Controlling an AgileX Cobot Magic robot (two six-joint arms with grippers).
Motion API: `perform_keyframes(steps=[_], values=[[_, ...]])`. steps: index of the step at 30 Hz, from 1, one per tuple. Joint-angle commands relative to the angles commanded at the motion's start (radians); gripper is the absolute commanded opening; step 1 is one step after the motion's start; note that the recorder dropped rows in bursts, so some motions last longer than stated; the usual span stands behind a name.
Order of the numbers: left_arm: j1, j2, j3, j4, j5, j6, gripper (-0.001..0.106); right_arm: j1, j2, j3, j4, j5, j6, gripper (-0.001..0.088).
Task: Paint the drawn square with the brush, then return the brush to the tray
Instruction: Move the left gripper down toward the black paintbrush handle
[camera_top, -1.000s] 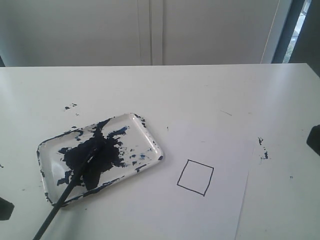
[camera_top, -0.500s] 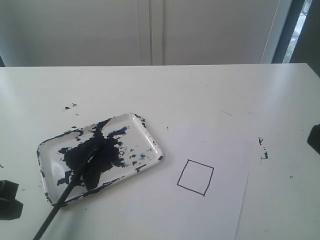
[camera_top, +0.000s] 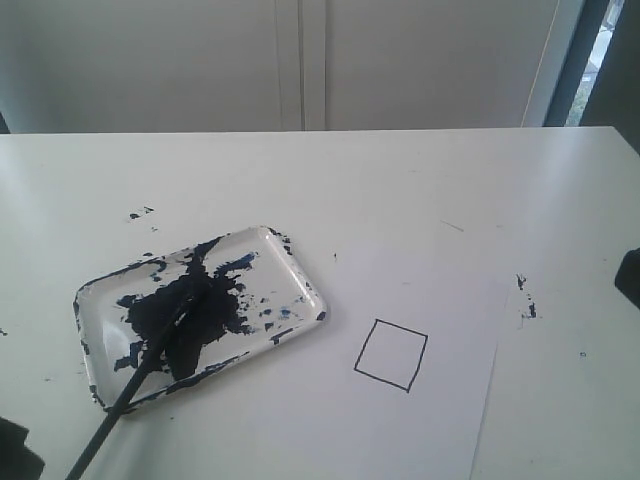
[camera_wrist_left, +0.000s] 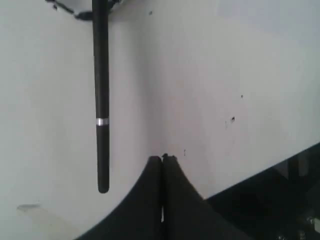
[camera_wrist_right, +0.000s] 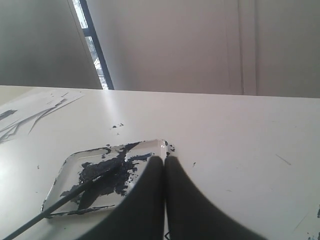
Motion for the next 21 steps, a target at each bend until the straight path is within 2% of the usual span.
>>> perform_keyframes(steps=[3, 10, 17, 21], values=[[-0.052, 0.017, -0.008, 0.055, -0.005, -0.033, 0.0, 0.0, 0.0, 0.0, 0.0, 0.0, 0.0, 0.0], [-0.184, 0.054, -0.046, 0.381, -0.048, -0.296, 0.0, 0.0, 0.0, 0.0, 0.0, 0.004, 0.0, 0.0], [-0.231, 0.05, -0.046, 0.35, -0.289, -0.303, 0.0, 0.0, 0.0, 0.0, 0.0, 0.006, 0.0, 0.0], [-0.231, 0.052, -0.04, 0.332, -0.295, -0.254, 0.0, 0.0, 0.0, 0.0, 0.0, 0.008, 0.0, 0.0]])
